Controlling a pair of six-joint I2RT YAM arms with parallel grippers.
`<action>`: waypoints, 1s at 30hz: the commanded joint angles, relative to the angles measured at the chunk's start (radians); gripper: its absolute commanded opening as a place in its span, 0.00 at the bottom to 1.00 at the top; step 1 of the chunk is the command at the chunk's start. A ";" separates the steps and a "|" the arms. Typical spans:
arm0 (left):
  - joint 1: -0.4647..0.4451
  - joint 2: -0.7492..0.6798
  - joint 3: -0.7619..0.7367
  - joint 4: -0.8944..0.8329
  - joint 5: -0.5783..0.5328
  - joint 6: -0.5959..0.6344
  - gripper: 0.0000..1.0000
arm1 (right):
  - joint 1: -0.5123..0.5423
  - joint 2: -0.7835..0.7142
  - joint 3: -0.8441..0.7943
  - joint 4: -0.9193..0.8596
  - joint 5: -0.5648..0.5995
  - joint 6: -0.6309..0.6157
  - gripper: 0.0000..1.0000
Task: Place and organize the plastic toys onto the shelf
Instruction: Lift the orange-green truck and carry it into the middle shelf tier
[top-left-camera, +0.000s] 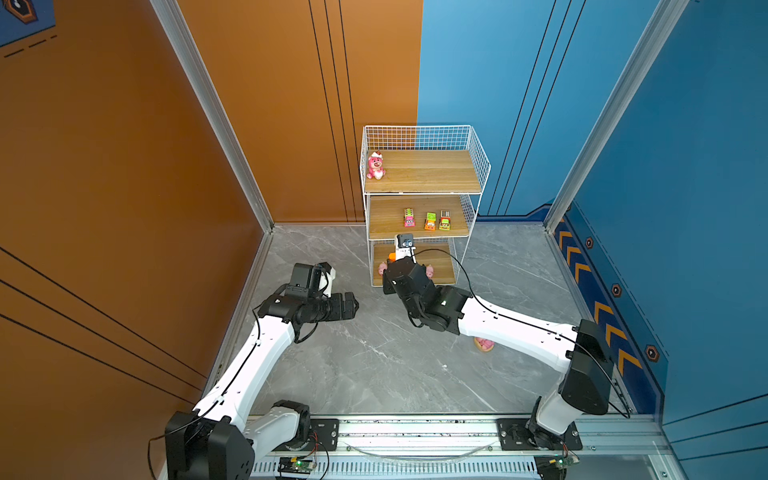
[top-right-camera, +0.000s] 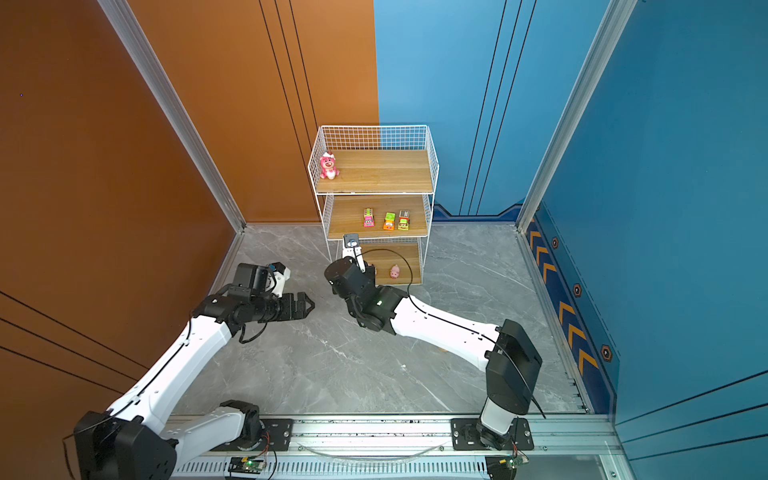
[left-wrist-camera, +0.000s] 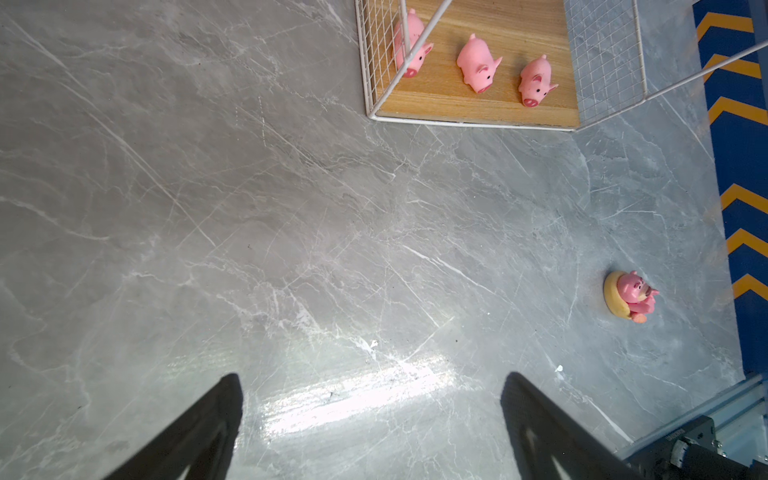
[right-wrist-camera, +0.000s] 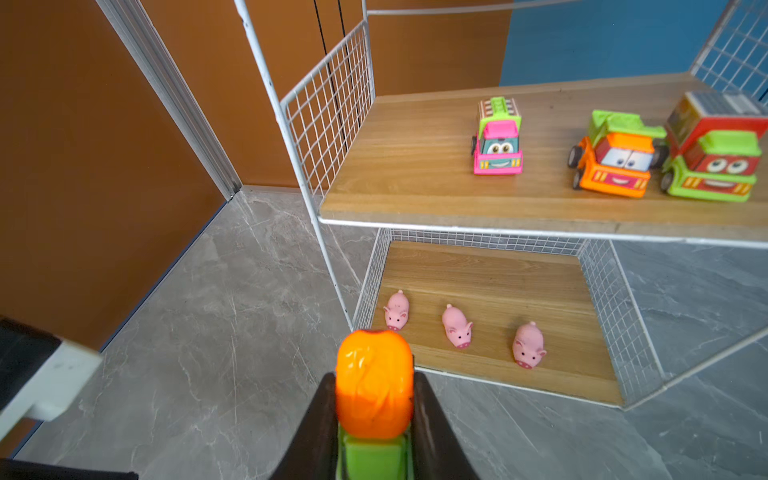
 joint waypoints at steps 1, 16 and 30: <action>0.013 -0.015 -0.013 0.010 0.029 -0.012 0.98 | -0.028 0.063 0.080 -0.037 -0.027 -0.060 0.21; 0.023 0.002 -0.020 0.018 0.055 -0.016 0.98 | -0.125 0.264 0.357 -0.048 -0.048 -0.116 0.21; 0.030 0.004 -0.023 0.025 0.073 -0.021 0.98 | -0.163 0.364 0.504 -0.013 -0.045 -0.155 0.22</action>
